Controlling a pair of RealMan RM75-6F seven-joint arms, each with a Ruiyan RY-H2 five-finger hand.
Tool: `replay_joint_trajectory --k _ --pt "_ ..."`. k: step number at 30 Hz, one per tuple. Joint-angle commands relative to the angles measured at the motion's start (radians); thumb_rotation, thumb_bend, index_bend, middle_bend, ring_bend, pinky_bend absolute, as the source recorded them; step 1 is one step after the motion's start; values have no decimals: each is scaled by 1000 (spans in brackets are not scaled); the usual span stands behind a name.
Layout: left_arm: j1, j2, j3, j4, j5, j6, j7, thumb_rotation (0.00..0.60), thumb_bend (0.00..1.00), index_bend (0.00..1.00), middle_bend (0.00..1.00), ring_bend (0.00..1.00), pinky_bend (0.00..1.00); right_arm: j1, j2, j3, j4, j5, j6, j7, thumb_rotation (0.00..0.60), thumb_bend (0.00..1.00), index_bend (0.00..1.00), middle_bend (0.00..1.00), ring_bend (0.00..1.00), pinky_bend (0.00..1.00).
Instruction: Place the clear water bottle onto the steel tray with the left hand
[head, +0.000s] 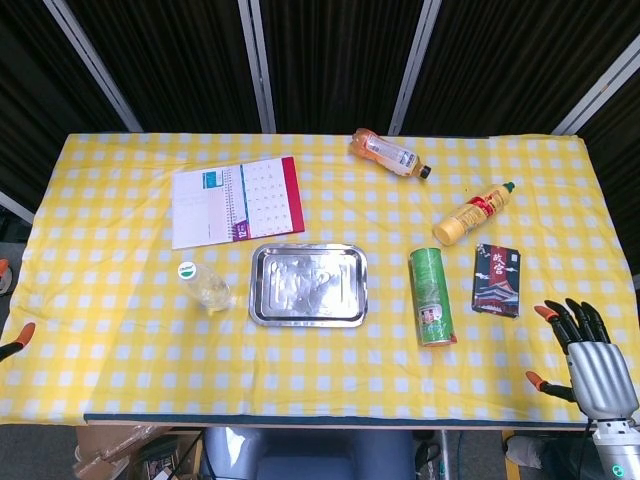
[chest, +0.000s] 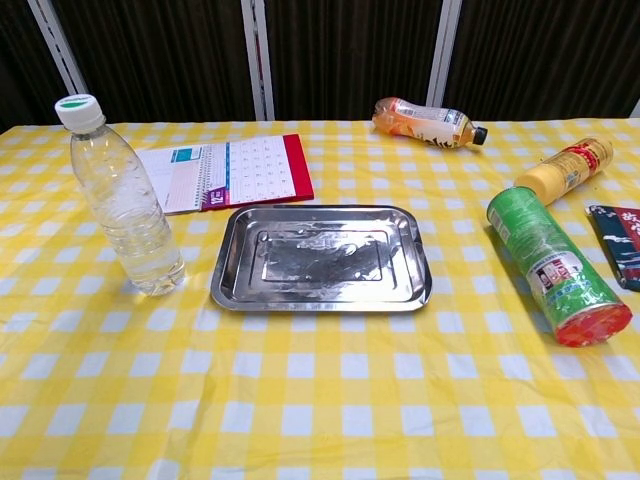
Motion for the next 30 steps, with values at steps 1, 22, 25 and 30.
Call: replay_joint_trajectory --k 1,22,25,30 --pt "-8 -2 1 2 6 -13 -13 600 279 36 5 0 0 1 1 0 1 2 -2 2 600 157 174 149 42 19" --pt "-271 -18 -14 -76 23 -564 -784 600 253 62 5 0 0 1 21 -7 -21 -7 -7 17 600 158 174 149 42 19" --pt "-282 -47 6 -54 57 -567 -784 600 253 62 6 0 0 1 24 -8 -23 -6 -7 18 600 158 174 149 42 19" --pt "-275 -79 15 -50 89 -511 -754 600 253 62 7 0 0 1 28 -10 -27 -7 -11 19 600 158 174 149 42 19"
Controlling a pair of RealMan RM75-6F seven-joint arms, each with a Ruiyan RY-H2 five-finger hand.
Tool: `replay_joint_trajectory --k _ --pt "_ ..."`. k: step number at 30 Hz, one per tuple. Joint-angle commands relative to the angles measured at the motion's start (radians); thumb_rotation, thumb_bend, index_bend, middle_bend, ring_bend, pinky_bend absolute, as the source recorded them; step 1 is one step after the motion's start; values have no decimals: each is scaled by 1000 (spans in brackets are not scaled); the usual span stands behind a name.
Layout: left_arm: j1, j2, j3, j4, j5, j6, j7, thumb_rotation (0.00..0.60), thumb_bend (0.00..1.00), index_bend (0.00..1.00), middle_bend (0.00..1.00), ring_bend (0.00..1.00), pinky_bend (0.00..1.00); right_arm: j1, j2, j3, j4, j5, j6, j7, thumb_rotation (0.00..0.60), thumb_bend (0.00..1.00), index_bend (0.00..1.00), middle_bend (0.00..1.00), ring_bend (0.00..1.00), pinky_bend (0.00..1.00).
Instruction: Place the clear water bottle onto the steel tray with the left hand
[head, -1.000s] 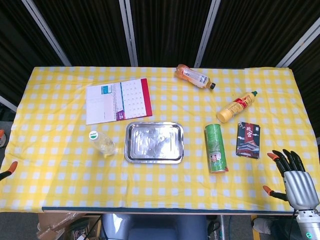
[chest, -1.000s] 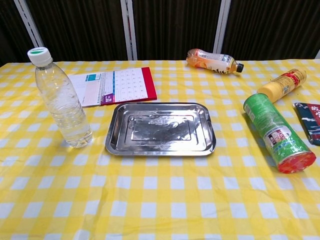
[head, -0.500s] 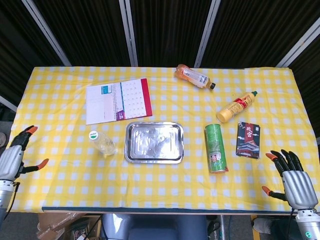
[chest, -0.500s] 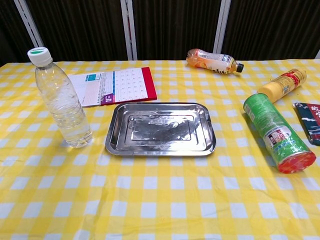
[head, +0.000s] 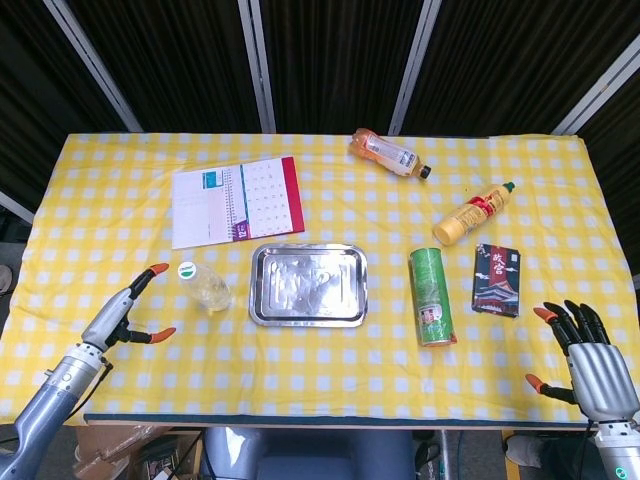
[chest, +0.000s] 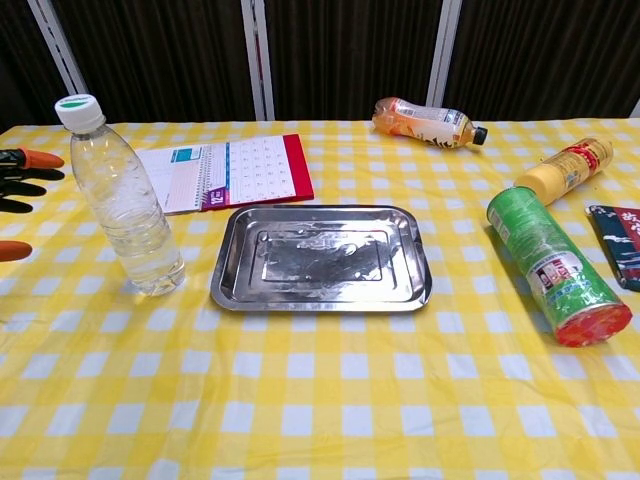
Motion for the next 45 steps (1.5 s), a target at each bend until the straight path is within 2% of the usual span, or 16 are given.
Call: replay_joint_trajectory --k 1,15,27,45 --pt "5 -28 4 9 14 49 28 600 253 62 7 0 0 0 1 0 -1 -1 0 2 600 158 174 149 42 19" --pt "-1 -141 -4 98 -13 105 37 600 253 72 10 0 0 -1 11 -3 -3 5 -6 24 600 158 174 149 42 19" --pt "-43 -240 -20 202 -24 87 -8 600 252 72 10 0 0 4 9 -4 -1 13 -21 18 600 157 174 149 42 19" --pt "-93 -355 -23 289 -50 51 27 600 253 93 15 0 0 9 14 -7 1 14 -34 42 600 158 174 149 42 19"
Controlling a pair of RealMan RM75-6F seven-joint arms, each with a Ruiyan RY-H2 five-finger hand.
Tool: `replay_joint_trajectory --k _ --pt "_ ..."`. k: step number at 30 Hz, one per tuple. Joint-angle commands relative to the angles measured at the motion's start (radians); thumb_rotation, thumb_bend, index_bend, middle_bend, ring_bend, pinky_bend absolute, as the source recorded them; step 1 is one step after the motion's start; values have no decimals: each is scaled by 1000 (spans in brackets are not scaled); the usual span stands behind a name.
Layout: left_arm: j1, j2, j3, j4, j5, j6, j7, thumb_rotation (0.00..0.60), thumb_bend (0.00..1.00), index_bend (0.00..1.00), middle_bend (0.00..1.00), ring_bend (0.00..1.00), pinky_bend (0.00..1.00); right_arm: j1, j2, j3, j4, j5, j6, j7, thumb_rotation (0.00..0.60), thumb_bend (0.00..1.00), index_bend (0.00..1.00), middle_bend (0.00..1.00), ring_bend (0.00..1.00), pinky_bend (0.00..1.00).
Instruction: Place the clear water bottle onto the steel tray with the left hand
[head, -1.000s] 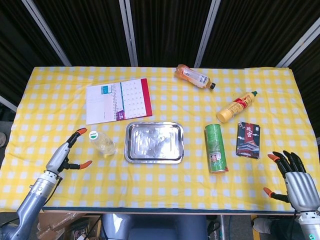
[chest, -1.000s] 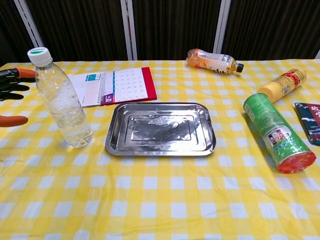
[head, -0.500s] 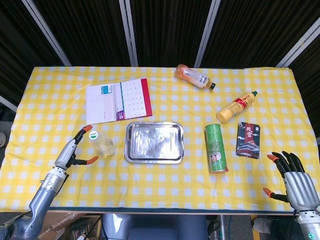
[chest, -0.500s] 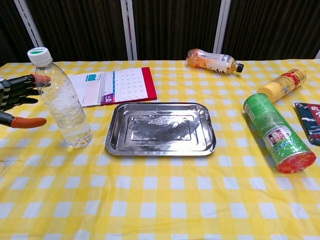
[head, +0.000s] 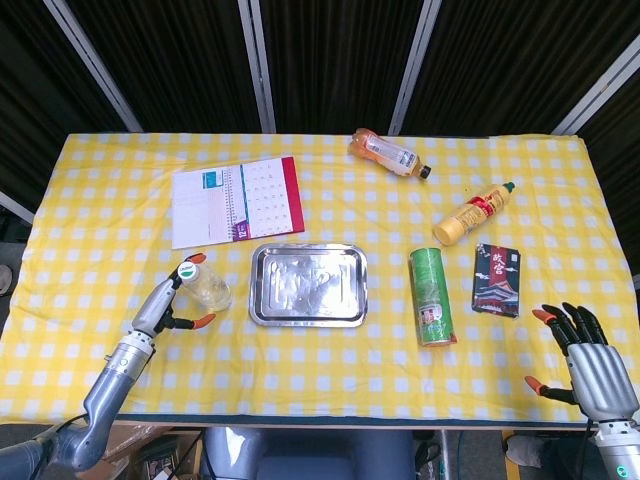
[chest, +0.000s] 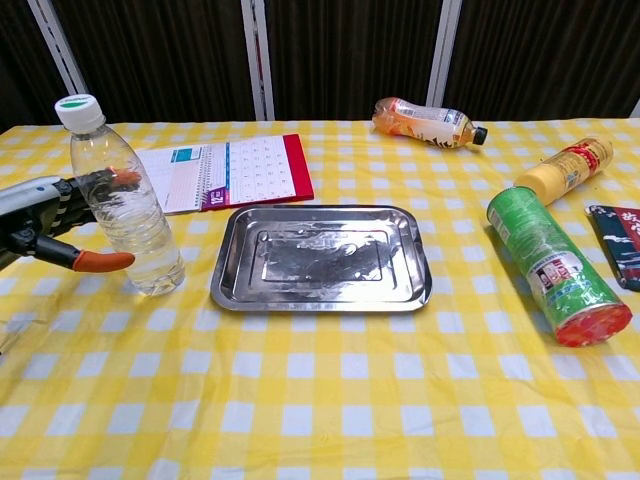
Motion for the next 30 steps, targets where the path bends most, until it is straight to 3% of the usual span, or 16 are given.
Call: replay_joint_trajectory --k 1,16,30 --pt "-3 -11 -2 8 -2 4 -1 600 254 101 17 0 0 0 1 0 0 0 0 2 600 158 174 149 42 19" --pt "-6 -47 -8 25 1 36 -5 600 459 220 51 0 0 2 14 -4 -4 6 -13 17 600 158 174 149 42 19" --pt "4 -52 -30 13 -20 70 -2 600 535 324 123 0 0 -1 23 -3 -4 8 -7 33 600 158 174 149 42 19"
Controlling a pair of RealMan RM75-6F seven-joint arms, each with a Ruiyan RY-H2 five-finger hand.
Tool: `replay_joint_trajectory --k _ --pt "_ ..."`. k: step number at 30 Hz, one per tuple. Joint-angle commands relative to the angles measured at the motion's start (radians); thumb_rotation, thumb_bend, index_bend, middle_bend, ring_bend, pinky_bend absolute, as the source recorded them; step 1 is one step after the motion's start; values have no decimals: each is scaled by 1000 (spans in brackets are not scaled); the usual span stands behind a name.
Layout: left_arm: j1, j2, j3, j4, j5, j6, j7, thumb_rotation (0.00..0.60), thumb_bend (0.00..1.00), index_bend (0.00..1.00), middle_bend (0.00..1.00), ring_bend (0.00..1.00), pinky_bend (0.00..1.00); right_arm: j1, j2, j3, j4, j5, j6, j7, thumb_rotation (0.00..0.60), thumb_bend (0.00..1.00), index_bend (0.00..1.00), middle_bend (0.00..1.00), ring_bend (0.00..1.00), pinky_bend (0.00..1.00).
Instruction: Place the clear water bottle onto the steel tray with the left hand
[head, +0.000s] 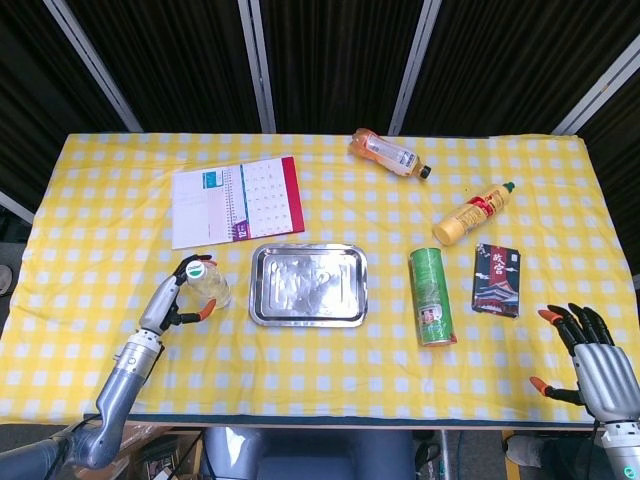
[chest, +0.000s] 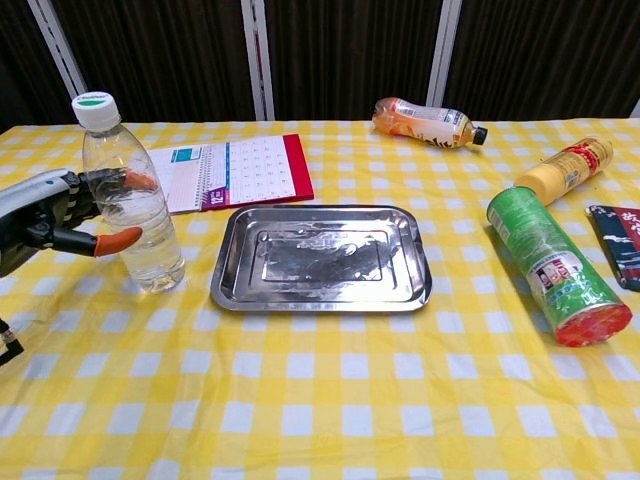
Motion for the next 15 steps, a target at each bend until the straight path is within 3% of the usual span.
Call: replay_joint_trajectory --k 1,15 --pt "7 12 -8 -16 -6 14 7 600 536 328 125 0 0 1 0 -1 0 0 -2 -1 600 158 174 149 42 19" --pt "16 44 -29 -74 -38 17 13 600 544 363 141 0 0 4 -5 0 -2 4 -9 -16 600 158 174 149 42 19"
